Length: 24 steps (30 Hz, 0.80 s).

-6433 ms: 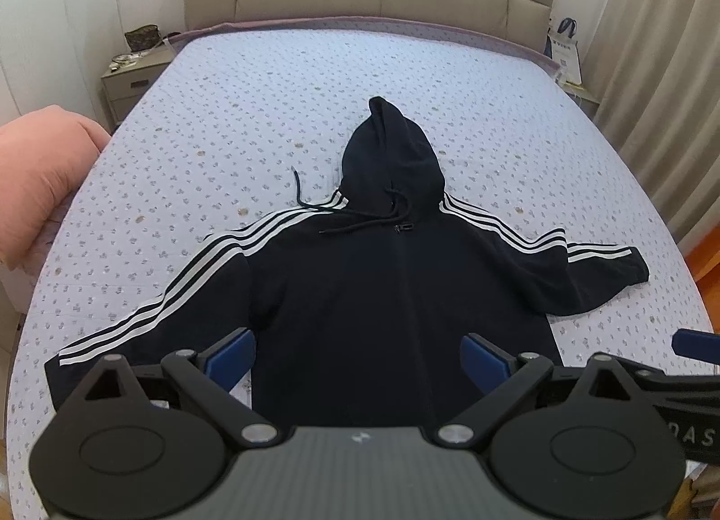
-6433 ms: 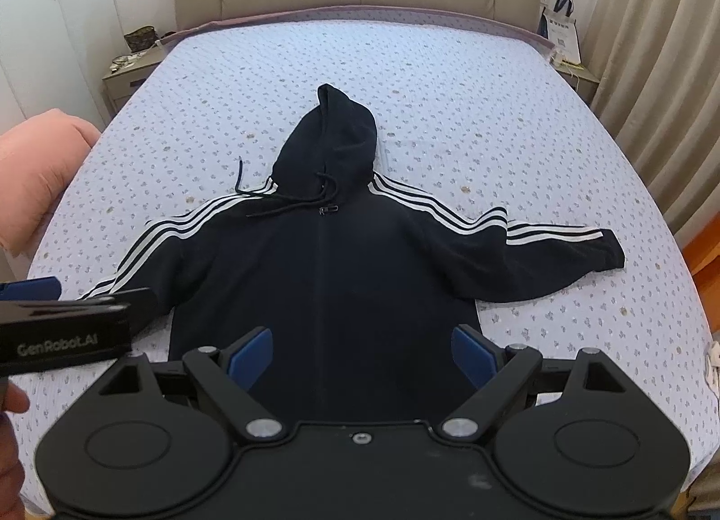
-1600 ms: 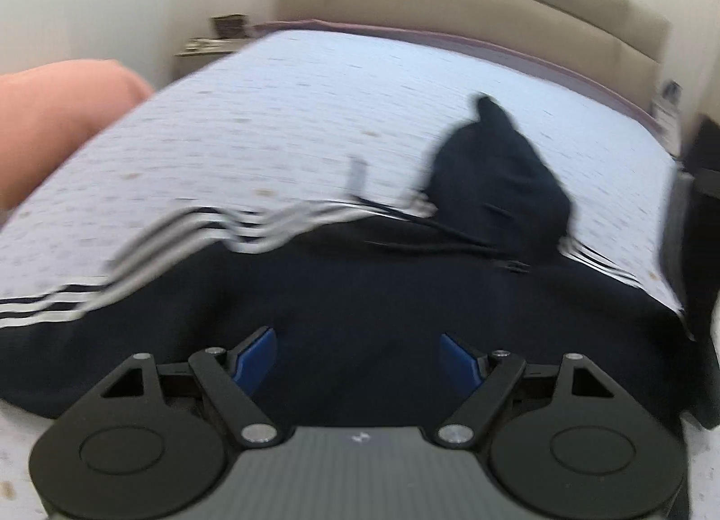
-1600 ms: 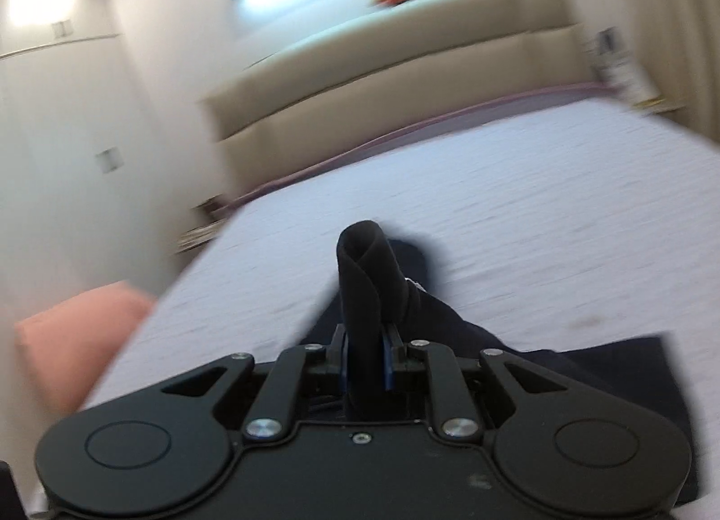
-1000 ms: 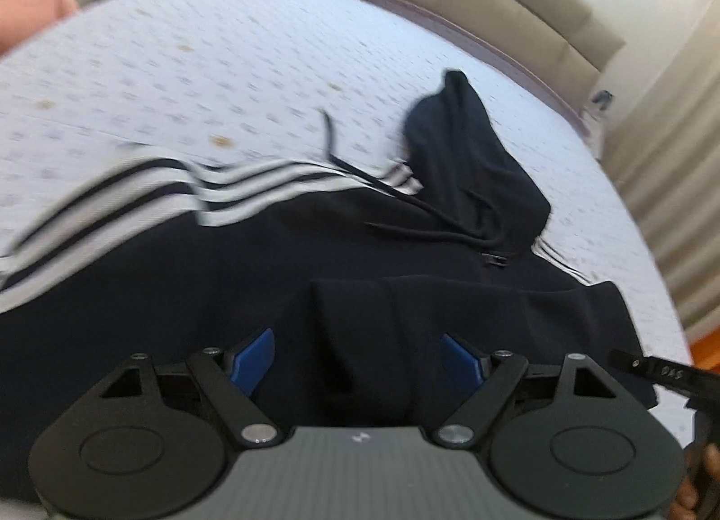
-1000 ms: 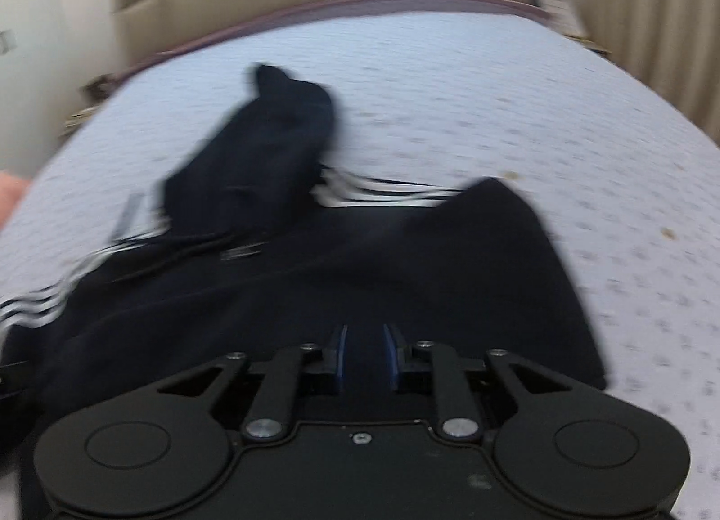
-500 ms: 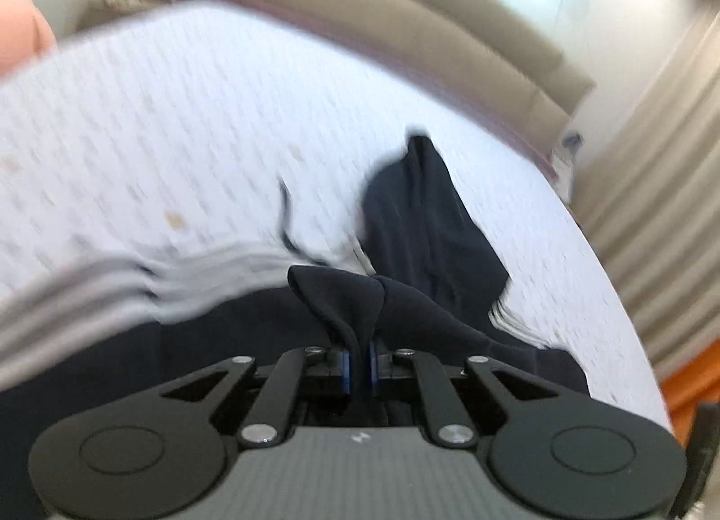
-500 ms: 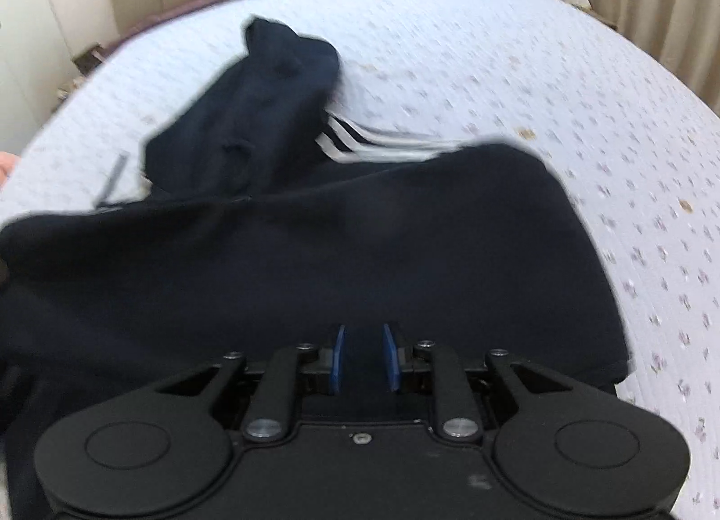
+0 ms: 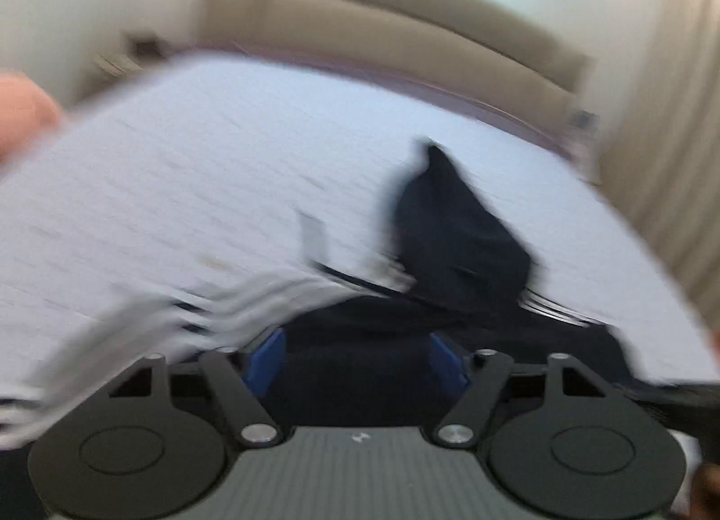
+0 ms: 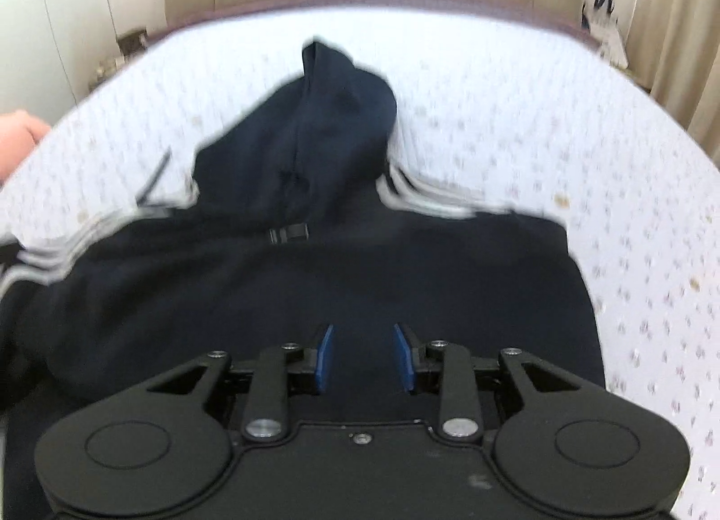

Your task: Fold large clothes

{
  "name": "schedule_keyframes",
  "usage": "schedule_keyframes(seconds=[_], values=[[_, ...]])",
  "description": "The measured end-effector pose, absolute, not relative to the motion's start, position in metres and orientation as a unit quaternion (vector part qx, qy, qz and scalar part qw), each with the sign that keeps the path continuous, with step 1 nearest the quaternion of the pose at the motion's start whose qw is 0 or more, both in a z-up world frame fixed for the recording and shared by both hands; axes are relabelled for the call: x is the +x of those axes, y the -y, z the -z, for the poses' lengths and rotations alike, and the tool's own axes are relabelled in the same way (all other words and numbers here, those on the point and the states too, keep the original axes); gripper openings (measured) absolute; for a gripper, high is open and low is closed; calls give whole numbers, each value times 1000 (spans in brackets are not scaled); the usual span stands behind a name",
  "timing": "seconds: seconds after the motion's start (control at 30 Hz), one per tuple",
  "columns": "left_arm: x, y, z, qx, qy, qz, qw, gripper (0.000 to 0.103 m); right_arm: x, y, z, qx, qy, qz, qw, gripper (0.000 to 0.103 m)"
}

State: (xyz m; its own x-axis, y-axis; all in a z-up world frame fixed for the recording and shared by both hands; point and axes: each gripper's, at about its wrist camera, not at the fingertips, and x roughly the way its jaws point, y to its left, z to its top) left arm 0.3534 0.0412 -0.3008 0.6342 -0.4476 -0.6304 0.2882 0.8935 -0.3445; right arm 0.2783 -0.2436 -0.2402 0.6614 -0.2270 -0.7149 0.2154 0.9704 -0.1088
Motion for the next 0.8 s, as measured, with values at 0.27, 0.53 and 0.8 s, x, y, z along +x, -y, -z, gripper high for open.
schedule_keyframes(seconds=[0.27,0.53,0.8], values=[[384,0,378,-84,-479,205,849,32,315,224,299,-16,-488,134,862,37],[324,-80,316,-161,-413,179,878,43,301,199,259,-17,-465,103,879,47],[230,-222,304,-201,-410,-27,889,48,268,131,271,-69,-477,39,875,51]])
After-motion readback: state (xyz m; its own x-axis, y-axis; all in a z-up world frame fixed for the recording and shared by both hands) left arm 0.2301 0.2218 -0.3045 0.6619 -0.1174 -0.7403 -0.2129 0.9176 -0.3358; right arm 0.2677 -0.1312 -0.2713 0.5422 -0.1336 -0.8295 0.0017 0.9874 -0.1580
